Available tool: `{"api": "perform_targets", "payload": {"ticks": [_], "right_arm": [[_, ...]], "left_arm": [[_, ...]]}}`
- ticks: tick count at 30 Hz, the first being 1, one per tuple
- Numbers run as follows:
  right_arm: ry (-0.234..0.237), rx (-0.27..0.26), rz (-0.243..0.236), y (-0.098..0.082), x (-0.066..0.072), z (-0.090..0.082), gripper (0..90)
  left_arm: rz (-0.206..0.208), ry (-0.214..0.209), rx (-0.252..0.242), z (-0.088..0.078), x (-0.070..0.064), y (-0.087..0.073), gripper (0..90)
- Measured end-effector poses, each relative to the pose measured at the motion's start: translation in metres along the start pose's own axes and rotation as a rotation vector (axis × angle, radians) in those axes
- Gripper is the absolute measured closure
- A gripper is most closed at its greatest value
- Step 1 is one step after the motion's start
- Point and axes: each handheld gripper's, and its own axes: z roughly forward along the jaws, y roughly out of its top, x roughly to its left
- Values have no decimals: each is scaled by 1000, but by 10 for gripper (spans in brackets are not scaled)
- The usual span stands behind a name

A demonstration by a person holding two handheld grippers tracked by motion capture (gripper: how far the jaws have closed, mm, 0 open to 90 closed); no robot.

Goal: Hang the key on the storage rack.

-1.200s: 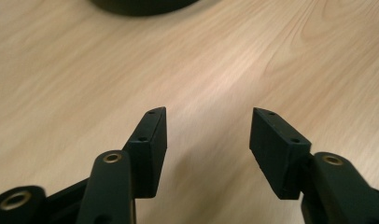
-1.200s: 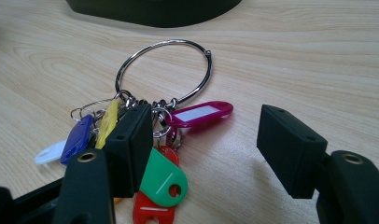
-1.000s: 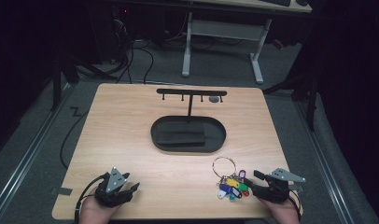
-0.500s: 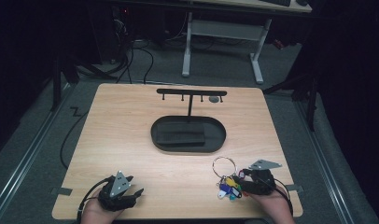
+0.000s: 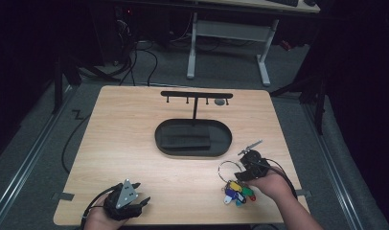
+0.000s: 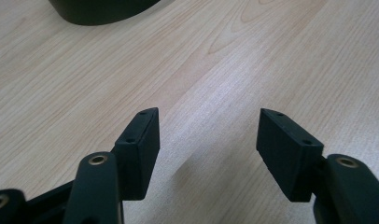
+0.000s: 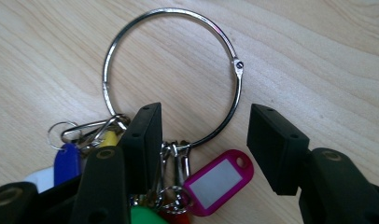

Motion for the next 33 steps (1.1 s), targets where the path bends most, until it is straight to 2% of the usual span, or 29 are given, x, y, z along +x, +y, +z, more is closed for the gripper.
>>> {"api": "perform_targets", "payload": {"ticks": [3,6,8,10,18,20,22,25,27,30,33], "right_arm": [[0,71,2,10,-5,2,487],[10,124,16,18,-12,4,514],[-2,152,6,22,-14,7,535],[17,181,20,28,-18,10,557],[12,289,-5,46,-17,21,654],[17,328,8,48,-18,26,688],[19,343,42,50,-19,27,702],[23,366,61,54,-21,28,734],[5,391,81,58,-21,29,762],[-6,422,82,62,-21,31,786],[-18,415,85,63,-20,31,854]], "left_arm": [[9,-9,-1,1,-1,1,399],[14,-13,3,2,-2,1,398],[19,-13,4,2,-3,1,398],[22,-13,5,2,-3,1,398],[36,-12,4,1,-5,1,398],[40,-15,6,1,-5,1,397],[43,-14,6,1,-5,1,398],[52,-25,8,2,-5,1,398],[56,-28,8,2,-6,1,398],[62,-32,4,1,-7,1,398],[67,-37,-4,1,-7,2,396]]}}
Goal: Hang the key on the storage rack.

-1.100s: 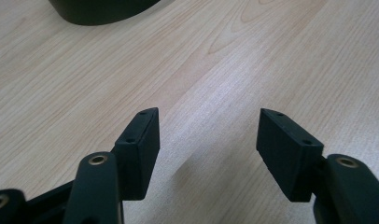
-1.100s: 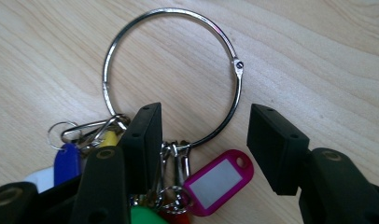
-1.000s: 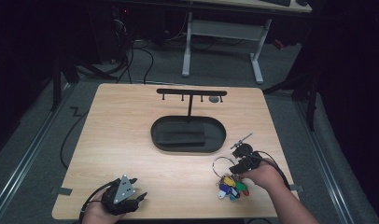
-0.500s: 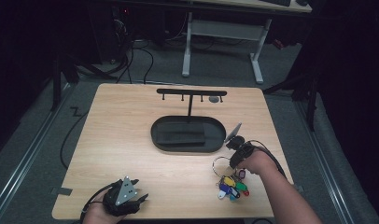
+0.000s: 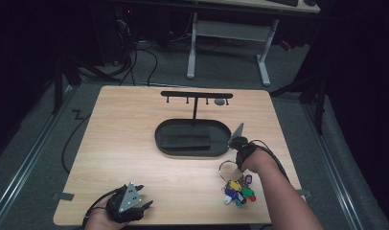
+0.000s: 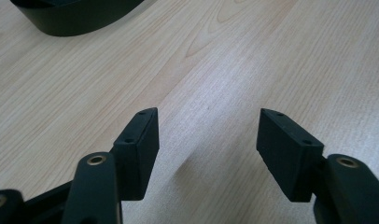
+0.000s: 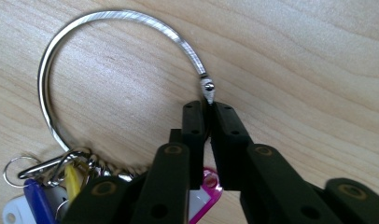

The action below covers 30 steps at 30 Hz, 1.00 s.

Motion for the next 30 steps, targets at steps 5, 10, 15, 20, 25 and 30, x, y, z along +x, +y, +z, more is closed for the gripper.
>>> {"api": "perform_targets", "payload": {"ticks": [5,10,15,20,25,30], "right_arm": [[-45,-12,-48,-2,6,0,875],[-74,-26,-118,-4,11,-2,877],[-69,-75,-195,-13,17,-28,878],[-73,-149,-220,-26,18,-60,878],[-46,-188,-206,-37,21,-81,879],[-48,-212,-216,-44,23,-100,881]], "left_arm": [[-2,1,-3,0,0,0,396],[-6,4,2,-1,1,-1,397],[-12,3,10,0,2,-1,403],[-8,3,9,0,1,0,403],[-17,4,4,0,1,-1,402],[-21,15,-4,-1,3,-2,400]]}}
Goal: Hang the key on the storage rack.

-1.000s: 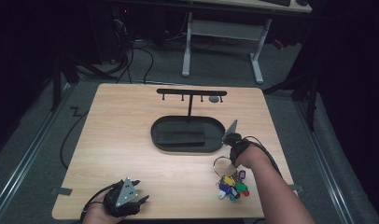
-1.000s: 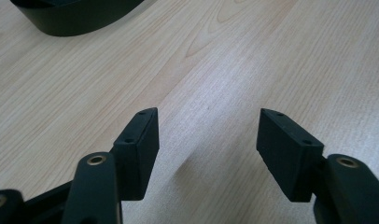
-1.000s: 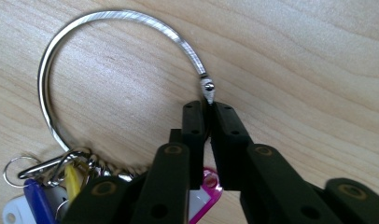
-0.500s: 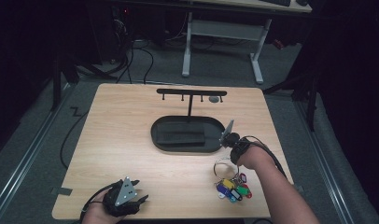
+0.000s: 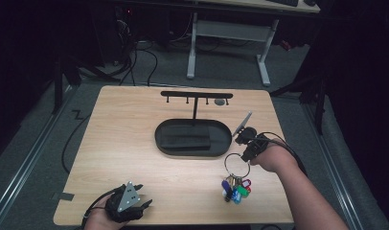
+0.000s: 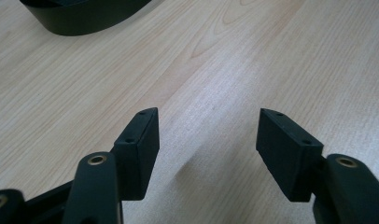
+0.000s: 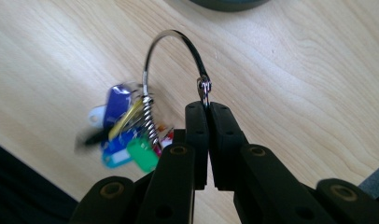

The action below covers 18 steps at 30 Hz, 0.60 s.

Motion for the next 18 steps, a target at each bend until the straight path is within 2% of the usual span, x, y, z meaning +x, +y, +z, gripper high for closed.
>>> {"api": "perform_targets", "payload": {"ticks": [4,5,6,7,10,13,18], "right_arm": [[17,-41,-22,-1,2,-20,882],[17,-36,18,-1,5,-25,882],[15,-58,-34,-1,2,-28,882],[16,-58,-28,-1,3,-30,882],[-1,-74,-35,-3,4,-40,882],[-17,-61,-34,-2,3,-49,882],[-34,-82,-36,-1,2,-65,882]], "left_arm": [[-26,11,-7,0,4,-3,402],[-37,14,-9,0,6,-4,402],[-47,16,-13,0,7,-4,403],[-61,20,-13,0,8,-5,403],[-89,30,-18,0,12,-7,402],[-117,31,-30,0,15,-10,401],[-140,37,-35,-2,18,-13,400]]}}
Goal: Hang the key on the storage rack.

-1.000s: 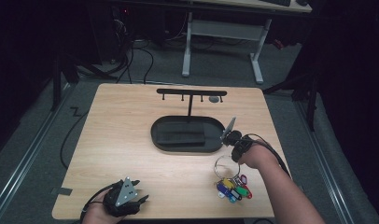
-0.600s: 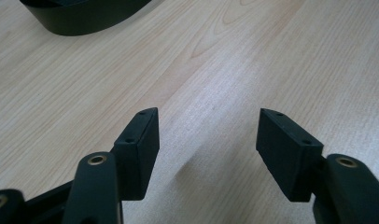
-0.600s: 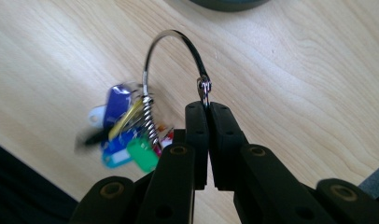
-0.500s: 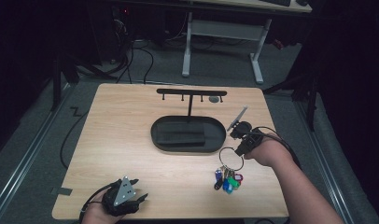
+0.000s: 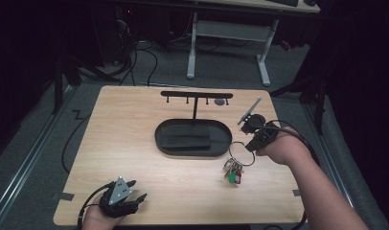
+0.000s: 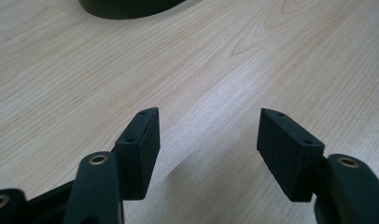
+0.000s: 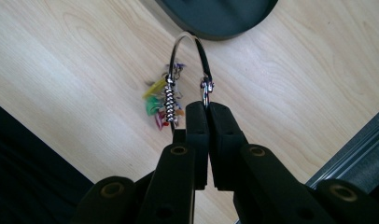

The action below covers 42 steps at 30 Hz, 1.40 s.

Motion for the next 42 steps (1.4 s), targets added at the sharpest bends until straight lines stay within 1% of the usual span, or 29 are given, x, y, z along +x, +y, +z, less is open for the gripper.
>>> {"api": "perform_targets", "payload": {"ticks": [3,6,8,9,10,12,13,14,15,16,21,23,25,26,28,29,30,31,32,33,34,36,37,38,39,41,42], "right_arm": [[0,-10,4,0,-1,-5,882],[1,-10,5,1,-4,-6,883],[2,-10,14,2,-5,-5,883],[2,-11,15,2,-6,-6,882],[3,-16,6,3,-7,-6,882],[5,-16,19,4,-7,-9,882],[5,-17,14,5,-8,-11,882],[2,-19,13,6,-8,-13,882],[-4,-21,24,7,-7,-16,882],[-10,-28,14,8,-9,-18,882],[-25,-30,20,13,-8,-28,882],[-32,-28,2,15,-8,-30,881],[-38,-26,19,18,-8,-32,881],[-35,-31,10,19,-9,-32,881],[-30,-35,14,22,-10,-33,881],[-31,-33,11,24,-10,-34,882],[-34,-29,20,26,-10,-35,882],[-34,-36,3,28,-11,-35,881],[-40,-43,4,29,-12,-36,881],[-42,-46,17,31,-12,-37,881],[-49,-48,4,34,-13,-38,882],[-59,-53,2,37,-14,-39,881],[-57,-59,14,40,-14,-40,882],[-58,-62,12,42,-15,-40,882],[-58,-57,26,45,-15,-40,882],[-60,-57,27,49,-16,-39,881],[-71,-58,20,52,-17,-38,881]], "left_arm": [[-1,2,1,-1,0,-1,400],[5,3,1,-2,0,0,400],[5,5,-5,-1,-1,0,400],[5,3,-8,-1,-1,0,399],[9,-1,-11,-1,-1,0,398],[12,-17,-31,-2,-2,-1,397],[17,-20,-34,-2,-2,-1,397],[18,-18,-35,-3,-2,-1,398],[17,-18,-33,-3,-2,0,397],[16,-18,-34,-3,-1,0,397],[16,-11,-39,-4,0,0,395],[15,-13,-43,-4,1,0,394],[6,-26,-62,-5,3,0,393],[7,-27,-77,-5,3,1,392],[-3,-27,-90,-5,5,1,391],[-6,-29,-90,-5,6,1,391],[-2,-30,-88,-5,6,1,392],[5,-26,-86,-4,6,1,392],[10,-25,-77,-4,6,1,392],[12,-27,-76,-3,5,1,392],[15,-27,-77,-3,5,1,392],[19,-28,-78,-4,4,2,392],[21,-28,-78,-4,3,2,392],[23,-28,-79,-4,3,2,392],[24,-28,-79,-4,3,2,392],[29,-25,-74,-4,4,2,391],[32,-21,-73,-4,4,1,391]]}}
